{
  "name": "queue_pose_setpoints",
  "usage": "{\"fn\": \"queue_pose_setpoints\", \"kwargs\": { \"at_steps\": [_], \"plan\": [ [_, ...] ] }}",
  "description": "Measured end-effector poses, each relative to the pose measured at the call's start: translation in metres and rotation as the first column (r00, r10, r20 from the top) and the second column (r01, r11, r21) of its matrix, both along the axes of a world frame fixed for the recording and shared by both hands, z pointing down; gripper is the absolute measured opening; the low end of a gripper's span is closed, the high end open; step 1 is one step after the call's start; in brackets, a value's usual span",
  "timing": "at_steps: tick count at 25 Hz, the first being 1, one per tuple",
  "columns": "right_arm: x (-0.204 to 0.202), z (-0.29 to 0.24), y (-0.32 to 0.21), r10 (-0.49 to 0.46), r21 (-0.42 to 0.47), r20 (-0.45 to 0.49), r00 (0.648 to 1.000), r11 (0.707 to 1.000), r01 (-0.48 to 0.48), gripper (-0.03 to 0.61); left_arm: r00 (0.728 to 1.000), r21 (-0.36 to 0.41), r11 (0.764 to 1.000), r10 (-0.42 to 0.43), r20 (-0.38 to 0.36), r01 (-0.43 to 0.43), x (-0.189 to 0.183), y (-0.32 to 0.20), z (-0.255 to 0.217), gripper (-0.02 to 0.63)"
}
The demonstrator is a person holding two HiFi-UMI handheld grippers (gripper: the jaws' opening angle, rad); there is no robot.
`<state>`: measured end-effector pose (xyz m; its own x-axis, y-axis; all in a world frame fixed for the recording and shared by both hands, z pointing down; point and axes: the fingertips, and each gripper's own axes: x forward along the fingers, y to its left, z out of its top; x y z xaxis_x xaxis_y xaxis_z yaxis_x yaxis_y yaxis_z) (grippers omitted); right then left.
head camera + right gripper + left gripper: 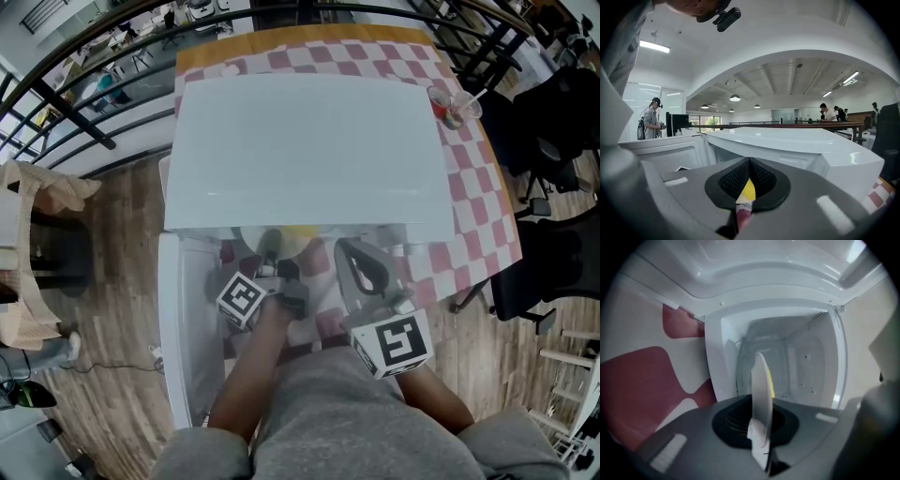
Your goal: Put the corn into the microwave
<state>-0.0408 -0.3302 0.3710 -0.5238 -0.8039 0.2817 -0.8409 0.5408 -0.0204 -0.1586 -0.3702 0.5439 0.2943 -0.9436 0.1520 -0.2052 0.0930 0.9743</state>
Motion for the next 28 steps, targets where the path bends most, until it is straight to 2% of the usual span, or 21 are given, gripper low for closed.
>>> {"fn": "queue_pose_setpoints", "kwargs": {
  "at_steps": [4,8,11,16,19,24,26,28],
  "plan": [
    [0.000,-0.001,0.001,0.002,0.007,-0.006,1.000,1.000,-0.002,-0.002,1.000,0.014,1.000,0.008,0.010,-0.008,0.002,-0.006,-0.004,0.012],
    [0.000,-0.002,0.002,-0.001,0.012,-0.011,1.000,1.000,0.001,-0.002,0.999,-0.015,1.000,0.020,0.036,-0.019,0.003,-0.007,-0.003,0.014],
    [0.000,-0.004,0.002,0.000,0.015,-0.011,1.000,1.000,0.000,-0.002,1.000,-0.036,0.999,0.010,0.019,-0.010,0.003,-0.005,-0.001,0.013],
    [0.001,-0.007,0.002,0.004,0.021,-0.009,1.000,1.000,-0.004,-0.002,0.999,-0.042,0.999,0.026,0.045,-0.024,0.002,-0.004,-0.003,0.012],
    [0.000,-0.009,0.003,0.007,0.024,-0.006,1.000,1.000,-0.007,-0.002,0.992,-0.017,0.997,0.077,0.103,-0.076,0.005,-0.004,-0.010,0.062],
    [0.000,-0.008,0.004,0.009,0.032,-0.007,1.000,0.999,-0.009,-0.002,0.962,0.041,0.982,0.173,0.213,-0.186,0.014,-0.003,-0.022,0.165],
    [0.000,-0.008,0.005,0.010,0.034,-0.013,1.000,0.999,-0.009,-0.002,0.947,0.048,0.974,0.203,0.250,-0.221,0.017,-0.002,-0.026,0.194],
    [0.001,-0.008,0.005,0.014,0.035,-0.014,1.000,0.999,-0.014,-0.002,0.918,0.046,0.965,0.230,0.322,-0.257,0.019,0.000,-0.027,0.231]
  ]
}}
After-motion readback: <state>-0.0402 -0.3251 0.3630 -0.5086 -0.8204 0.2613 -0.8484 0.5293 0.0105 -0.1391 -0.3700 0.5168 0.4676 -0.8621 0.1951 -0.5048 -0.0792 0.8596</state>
